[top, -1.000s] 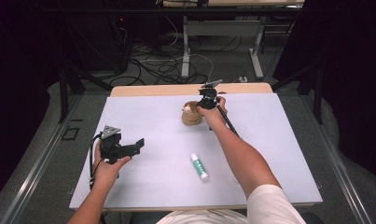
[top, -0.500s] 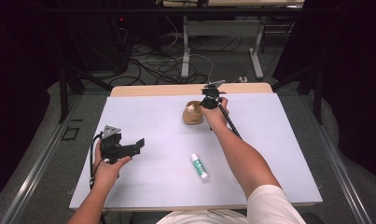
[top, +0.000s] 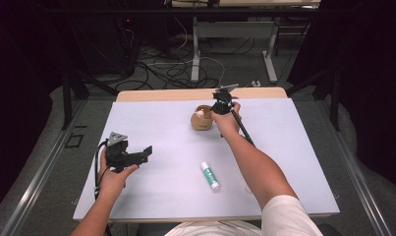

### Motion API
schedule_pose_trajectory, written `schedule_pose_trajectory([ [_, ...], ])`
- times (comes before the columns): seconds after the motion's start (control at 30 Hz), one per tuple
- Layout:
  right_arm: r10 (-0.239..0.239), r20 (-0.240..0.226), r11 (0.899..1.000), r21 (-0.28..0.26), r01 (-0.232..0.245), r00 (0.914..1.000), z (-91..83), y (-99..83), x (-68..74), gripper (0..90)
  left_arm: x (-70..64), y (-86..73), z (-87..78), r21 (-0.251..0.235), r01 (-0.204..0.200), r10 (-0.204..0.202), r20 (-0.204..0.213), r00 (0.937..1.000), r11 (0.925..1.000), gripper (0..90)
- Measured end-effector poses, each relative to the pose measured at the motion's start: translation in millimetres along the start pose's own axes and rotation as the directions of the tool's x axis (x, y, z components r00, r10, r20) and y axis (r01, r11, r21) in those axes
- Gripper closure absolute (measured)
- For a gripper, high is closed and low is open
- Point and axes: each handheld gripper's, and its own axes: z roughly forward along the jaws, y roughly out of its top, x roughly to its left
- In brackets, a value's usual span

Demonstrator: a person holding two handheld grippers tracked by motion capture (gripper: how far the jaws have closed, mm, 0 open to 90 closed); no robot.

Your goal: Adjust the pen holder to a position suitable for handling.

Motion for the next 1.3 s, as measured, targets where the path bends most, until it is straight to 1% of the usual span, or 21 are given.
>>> schedule_pose_trajectory([
  [0.07,-0.004,0.001,1.0,0.002,0.004,1.0,-3.0,-0.2,0.5,84.6,0.1,0.1,-0.1,0.0,-0.003,0.003,0.0,1.0,1.0,0.8],
  [0.17,0.008,-0.001,1.0,0.0,-0.008,1.0,-8.9,-1.1,2.3,84.6,0.2,0.0,0.0,0.001,-0.004,0.004,0.0,1.0,1.0,0.8],
  [0.3,0.004,0.018,1.0,0.0,-0.004,0.9998,-16.1,-3.7,1.1,84.6,-0.4,-0.2,0.7,0.0,-0.004,0.004,0.002,1.0,1.0,0.8],
  [0.33,0.008,0.013,1.0,-0.005,-0.008,0.9999,-19.0,-5.4,1.5,84.6,-0.5,-0.2,0.9,0.001,-0.005,0.005,0.002,1.0,1.0,0.8],
  [0.37,0.006,0.024,1.0,-0.007,-0.006,0.9997,-21.2,-6.9,0.8,84.6,-0.7,-0.2,1.1,0.001,-0.005,0.005,0.002,1.0,1.0,0.8],
  [0.43,0.008,0.015,1.0,-0.009,-0.008,0.9999,-25.5,-10.8,-1.1,84.6,-0.7,-0.2,1.3,0.002,-0.008,0.008,0.002,1.0,1.0,0.8],
  [0.47,0.008,0.022,1.0,0.002,-0.009,0.9997,-27.5,-11.9,-1.3,84.6,-0.8,-0.2,1.4,0.003,-0.007,0.007,0.001,1.0,1.0,0.8],
  [0.57,0.013,0.037,1.0,0.007,-0.013,0.9993,-33.0,-17.7,-3.0,84.6,-1.1,-0.2,1.2,0.004,-0.009,0.009,0.0,1.0,1.0,0.8],
  [0.6,0.004,0.034,1.0,0.011,-0.005,0.9994,-35.1,-20.0,-4.4,84.6,-1.2,-0.2,1.1,0.004,-0.01,0.01,0.0,0.9999,0.9999,0.8],
  [0.7,0.007,0.024,1.0,0.022,-0.007,0.9997,-41.1,-26.7,-5.7,84.6,-1.5,0.2,0.6,0.012,-0.015,0.015,0.002,0.9999,0.9998,0.8],
  [0.73,-0.008,0.03,0.999,0.033,0.007,0.9995,-43.8,-29.8,-6.5,84.6,-1.7,0.3,0.6,0.012,-0.016,0.016,0.004,0.9999,0.9998,0.8],
  [0.77,-0.006,0.027,1.0,0.031,0.005,0.9996,-45.6,-32.3,-6.1,84.5,-2.4,0.3,0.6,0.011,-0.016,0.016,0.003,0.9999,0.9998,0.8],
  [0.8,-0.018,0.028,0.999,0.041,0.017,0.9995,-47.8,-35.0,-7.2,84.5,-2.9,0.3,0.9,0.009,-0.017,0.017,0.007,0.9998,0.9998,0.8],
  [0.83,-0.015,0.031,0.999,0.044,0.013,0.9994,-48.8,-36.7,-7.0,84.6,-3.5,0.3,1.2,0.009,-0.02,0.02,0.006,0.9998,0.9998,0.8],
  [0.93,-0.032,0.043,0.998,0.061,0.029,0.9986,-52.8,-43.0,-8.3,84.5,-5.4,0.2,2.2,0.011,-0.028,0.028,0.007,0.9996,0.9995,0.8],
  [0.97,-0.032,0.038,0.998,0.062,0.029,0.9988,-54.2,-44.8,-9.1,84.6,-6.2,-0.1,2.6,0.008,-0.029,0.029,0.009,0.9995,0.9996,0.8],
  [1.0,-0.042,0.05,0.997,0.067,0.039,0.9979,-56.1,-47.4,-11.1,84.6,-6.7,-0.2,2.5,0.009,-0.03,0.03,0.013,0.9995,0.9995,0.8],
  [1.03,-0.035,0.045,0.997,0.069,0.032,0.9984,-57.3,-49.2,-11.8,84.5,-6.8,-0.2,2.3,0.011,-0.033,0.033,0.013,0.9994,0.9994,0.8],
  [1.2,-0.039,0.054,0.996,0.082,0.034,0.9978,-64.6,-59.3,-19.1,84.5,-6.2,-0.4,1.6,0.006,-0.026,0.026,0.013,0.9996,0.9996,0.8],
  [1.23,-0.046,0.059,0.996,0.085,0.041,0.9972,-65.6,-61.0,-21.1,84.6,-6.0,-0.4,1.5,0.003,-0.025,0.025,0.013,0.9996,0.9997,0.8],
  [1.3,-0.044,0.062,0.995,0.09,0.038,0.9971,-68.1,-65.1,-24.3,84.5,-6.4,-0.5,1.2,0.0,-0.017,0.017,0.013,0.9998,0.9999,0.8],
])
